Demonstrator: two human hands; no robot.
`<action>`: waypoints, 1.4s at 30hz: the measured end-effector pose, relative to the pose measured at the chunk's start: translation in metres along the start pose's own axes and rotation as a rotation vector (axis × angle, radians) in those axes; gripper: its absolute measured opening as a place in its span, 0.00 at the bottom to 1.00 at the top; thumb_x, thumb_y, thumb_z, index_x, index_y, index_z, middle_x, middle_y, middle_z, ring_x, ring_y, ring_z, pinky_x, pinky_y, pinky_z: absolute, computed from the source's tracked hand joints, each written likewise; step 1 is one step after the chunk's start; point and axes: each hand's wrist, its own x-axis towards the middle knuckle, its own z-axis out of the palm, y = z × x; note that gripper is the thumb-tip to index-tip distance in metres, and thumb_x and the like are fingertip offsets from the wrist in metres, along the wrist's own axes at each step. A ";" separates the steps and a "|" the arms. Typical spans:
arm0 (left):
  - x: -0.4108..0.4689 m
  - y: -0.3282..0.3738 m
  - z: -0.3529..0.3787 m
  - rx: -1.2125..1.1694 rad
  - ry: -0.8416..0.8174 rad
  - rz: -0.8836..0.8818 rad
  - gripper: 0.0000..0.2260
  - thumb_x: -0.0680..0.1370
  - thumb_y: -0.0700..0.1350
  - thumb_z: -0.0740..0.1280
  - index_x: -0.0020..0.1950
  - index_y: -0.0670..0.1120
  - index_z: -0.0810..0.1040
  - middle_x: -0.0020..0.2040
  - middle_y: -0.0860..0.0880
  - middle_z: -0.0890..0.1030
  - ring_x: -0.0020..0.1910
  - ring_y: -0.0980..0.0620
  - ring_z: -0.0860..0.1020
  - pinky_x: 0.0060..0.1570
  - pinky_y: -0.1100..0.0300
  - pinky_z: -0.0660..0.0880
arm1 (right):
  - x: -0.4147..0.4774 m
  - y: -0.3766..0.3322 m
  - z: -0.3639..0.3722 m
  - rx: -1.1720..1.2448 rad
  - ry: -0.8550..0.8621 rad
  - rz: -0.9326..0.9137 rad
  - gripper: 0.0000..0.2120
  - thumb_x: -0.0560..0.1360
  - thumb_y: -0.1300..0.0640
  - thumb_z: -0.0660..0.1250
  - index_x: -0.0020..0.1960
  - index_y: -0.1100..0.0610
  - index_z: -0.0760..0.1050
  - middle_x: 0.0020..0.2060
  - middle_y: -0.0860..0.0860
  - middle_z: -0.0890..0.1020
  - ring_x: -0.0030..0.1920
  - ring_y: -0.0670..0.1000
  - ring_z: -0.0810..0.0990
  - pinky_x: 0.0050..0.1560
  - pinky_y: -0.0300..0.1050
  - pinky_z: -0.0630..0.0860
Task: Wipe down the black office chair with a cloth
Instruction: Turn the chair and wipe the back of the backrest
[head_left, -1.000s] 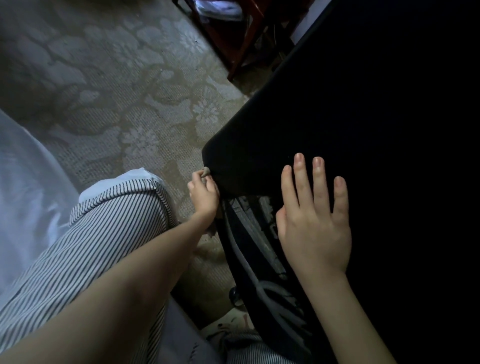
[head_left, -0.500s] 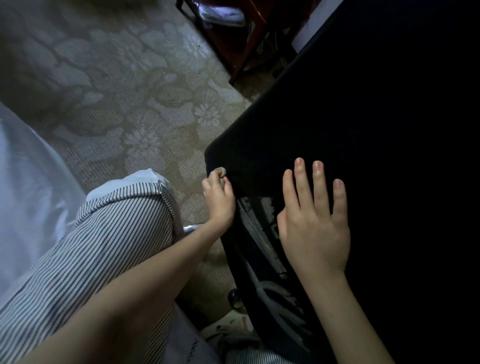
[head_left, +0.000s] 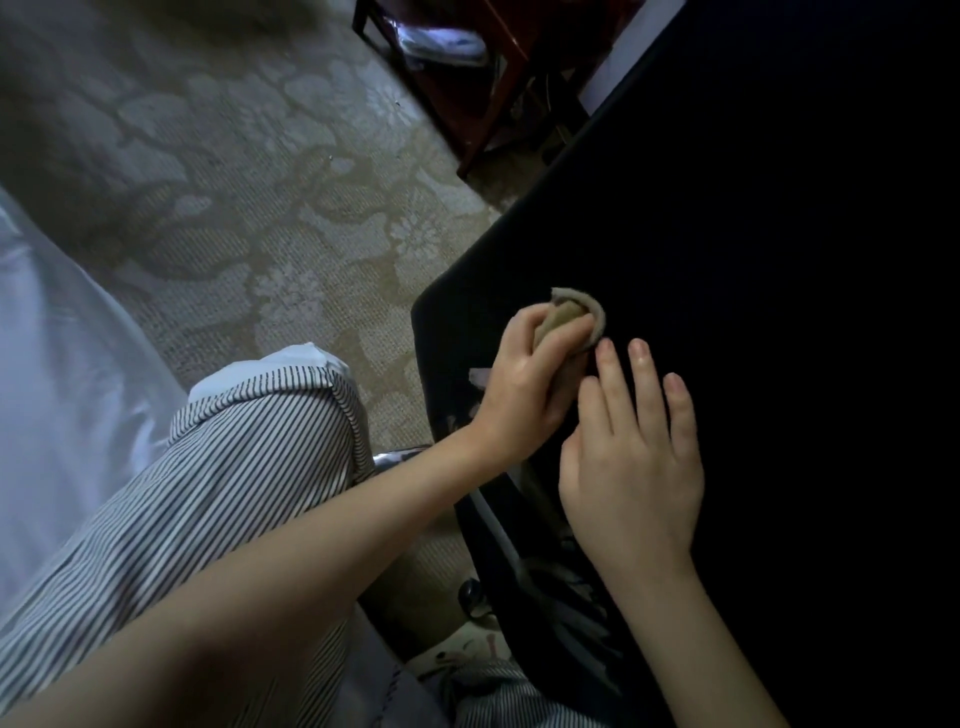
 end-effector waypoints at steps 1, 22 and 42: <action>-0.008 -0.006 0.000 0.046 -0.004 0.045 0.12 0.80 0.46 0.60 0.62 0.46 0.68 0.58 0.46 0.66 0.55 0.47 0.72 0.56 0.58 0.72 | -0.004 0.000 -0.003 0.015 -0.011 0.006 0.22 0.74 0.58 0.51 0.62 0.63 0.74 0.68 0.59 0.71 0.71 0.56 0.59 0.72 0.51 0.48; -0.093 -0.083 -0.006 0.210 0.171 -1.087 0.12 0.80 0.42 0.58 0.63 0.44 0.71 0.61 0.41 0.68 0.60 0.44 0.71 0.60 0.55 0.67 | -0.032 0.015 0.016 -0.421 -0.046 -0.095 0.26 0.77 0.53 0.50 0.74 0.56 0.60 0.75 0.55 0.56 0.75 0.59 0.38 0.73 0.56 0.36; -0.058 -0.052 0.004 0.032 0.236 -1.273 0.11 0.81 0.43 0.57 0.63 0.47 0.70 0.60 0.43 0.67 0.55 0.45 0.74 0.59 0.58 0.68 | 0.002 -0.009 -0.001 0.017 -0.029 0.036 0.25 0.74 0.55 0.56 0.69 0.60 0.69 0.70 0.58 0.68 0.71 0.57 0.63 0.71 0.53 0.50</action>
